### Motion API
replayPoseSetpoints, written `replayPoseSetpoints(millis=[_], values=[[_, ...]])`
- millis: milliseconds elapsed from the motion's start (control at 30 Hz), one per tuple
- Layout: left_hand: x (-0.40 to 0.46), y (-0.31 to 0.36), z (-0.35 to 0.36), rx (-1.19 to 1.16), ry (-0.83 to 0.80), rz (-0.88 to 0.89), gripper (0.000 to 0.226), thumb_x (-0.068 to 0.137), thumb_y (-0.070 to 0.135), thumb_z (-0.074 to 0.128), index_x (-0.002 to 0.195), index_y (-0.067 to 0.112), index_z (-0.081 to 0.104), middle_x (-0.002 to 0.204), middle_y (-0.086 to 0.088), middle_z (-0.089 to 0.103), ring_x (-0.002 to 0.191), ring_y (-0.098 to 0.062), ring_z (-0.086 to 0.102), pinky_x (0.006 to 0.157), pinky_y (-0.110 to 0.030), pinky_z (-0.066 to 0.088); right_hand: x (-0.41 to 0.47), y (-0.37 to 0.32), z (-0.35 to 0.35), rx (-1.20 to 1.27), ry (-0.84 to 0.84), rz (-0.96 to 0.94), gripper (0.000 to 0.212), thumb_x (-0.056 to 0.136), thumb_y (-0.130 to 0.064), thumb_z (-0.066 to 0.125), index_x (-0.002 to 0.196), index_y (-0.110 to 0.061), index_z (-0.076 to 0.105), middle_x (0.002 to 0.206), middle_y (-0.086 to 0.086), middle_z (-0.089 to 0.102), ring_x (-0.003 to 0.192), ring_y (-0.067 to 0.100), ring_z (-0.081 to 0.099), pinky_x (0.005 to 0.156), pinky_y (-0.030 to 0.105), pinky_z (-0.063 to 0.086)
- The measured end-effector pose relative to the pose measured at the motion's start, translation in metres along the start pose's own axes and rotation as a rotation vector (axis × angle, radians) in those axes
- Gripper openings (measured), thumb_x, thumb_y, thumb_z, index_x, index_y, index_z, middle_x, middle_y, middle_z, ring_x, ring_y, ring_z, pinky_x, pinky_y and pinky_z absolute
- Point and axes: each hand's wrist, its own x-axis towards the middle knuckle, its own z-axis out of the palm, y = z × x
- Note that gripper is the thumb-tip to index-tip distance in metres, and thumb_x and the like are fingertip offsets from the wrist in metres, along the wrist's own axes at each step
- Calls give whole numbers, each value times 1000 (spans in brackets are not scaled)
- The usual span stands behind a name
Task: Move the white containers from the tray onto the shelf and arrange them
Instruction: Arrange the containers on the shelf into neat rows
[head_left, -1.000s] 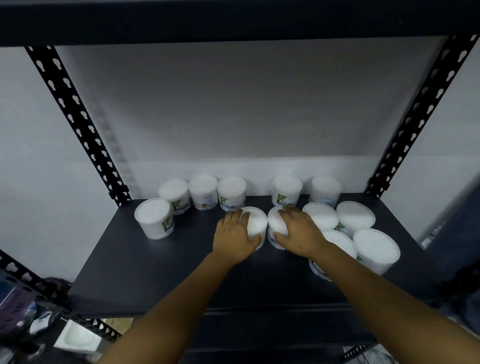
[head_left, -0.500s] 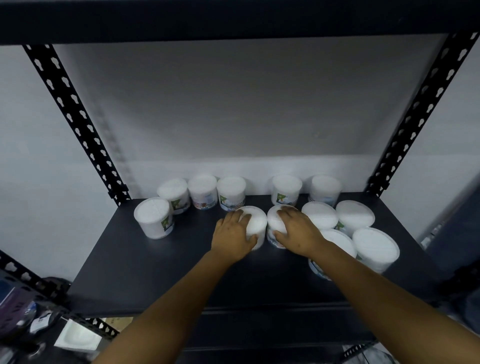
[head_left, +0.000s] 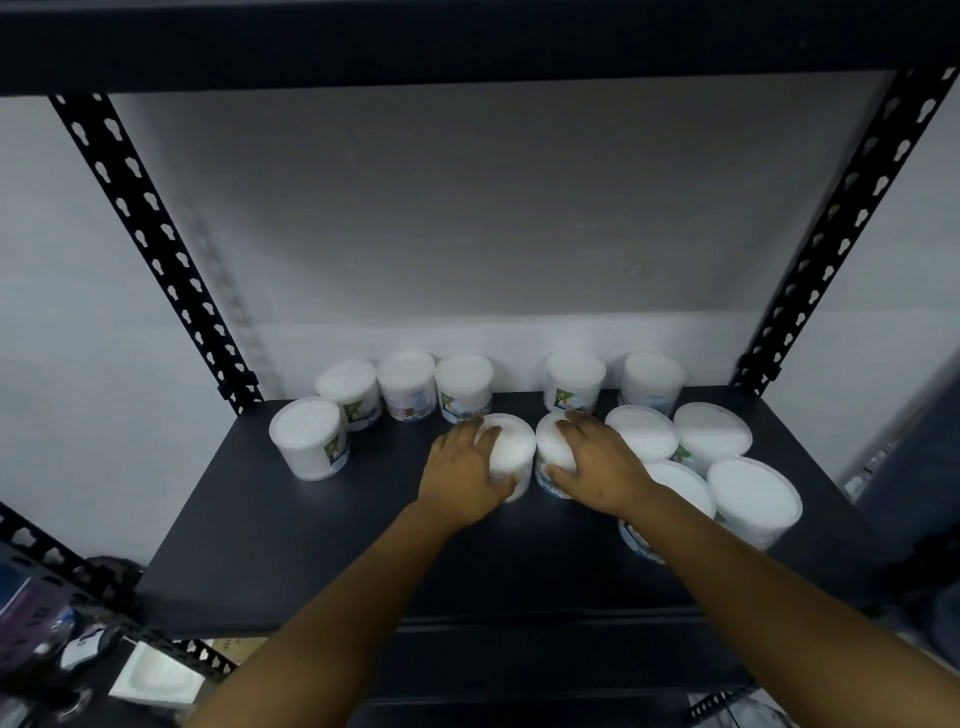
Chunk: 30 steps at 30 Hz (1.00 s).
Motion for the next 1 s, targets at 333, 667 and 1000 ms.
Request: replayPoseSetpoints(millis=[333, 667, 1000], values=[[-2, -3, -1, -4, 5, -10, 68, 86, 46, 55, 144, 19, 33, 152, -8, 28, 138, -25, 25, 115, -35, 15, 2, 0, 0, -4, -19, 12, 66, 85, -46, 58, 138, -10, 40, 149, 12, 35, 136, 27, 33, 112, 35, 27], [-2, -7, -1, -35, 7, 18, 66, 90, 47, 56, 145, 16, 35, 151, -7, 33, 139, -23, 28, 116, -33, 14, 1, 3, 1, -7, -17, 11, 69, 86, -47, 57, 140, -9, 38, 150, 13, 33, 138, 27, 31, 112, 35, 24], [-4, -9, -1, -14, 2, 51, 62, 89, 40, 55, 143, 15, 36, 152, -7, 32, 139, -24, 27, 116, -34, 15, 0, 1, 1, -14, -31, 15, 66, 87, -44, 56, 140, -9, 37, 151, 13, 32, 138, 27, 30, 112, 34, 24]])
